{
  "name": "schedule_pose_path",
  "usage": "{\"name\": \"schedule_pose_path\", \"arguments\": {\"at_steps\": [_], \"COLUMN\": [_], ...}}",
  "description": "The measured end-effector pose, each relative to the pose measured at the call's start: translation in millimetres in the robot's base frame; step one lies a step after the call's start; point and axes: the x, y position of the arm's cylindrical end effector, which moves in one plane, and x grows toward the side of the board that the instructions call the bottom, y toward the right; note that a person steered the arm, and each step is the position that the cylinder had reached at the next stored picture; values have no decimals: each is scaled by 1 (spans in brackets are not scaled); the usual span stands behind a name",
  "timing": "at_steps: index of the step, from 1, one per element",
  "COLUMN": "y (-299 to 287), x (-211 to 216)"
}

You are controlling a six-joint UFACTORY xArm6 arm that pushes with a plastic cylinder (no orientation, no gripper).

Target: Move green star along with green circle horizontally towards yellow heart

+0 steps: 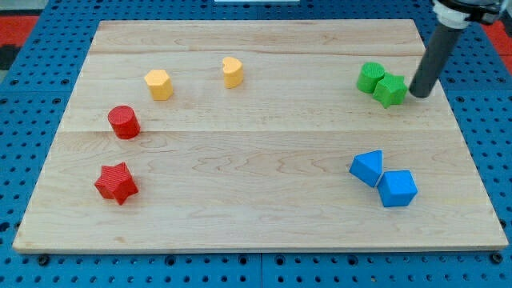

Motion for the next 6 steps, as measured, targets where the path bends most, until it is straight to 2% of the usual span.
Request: {"name": "schedule_pose_path", "arguments": {"at_steps": [1,3,5,6], "y": [-48,-45,-46,-67], "x": [0,-15,-60,-66]}}
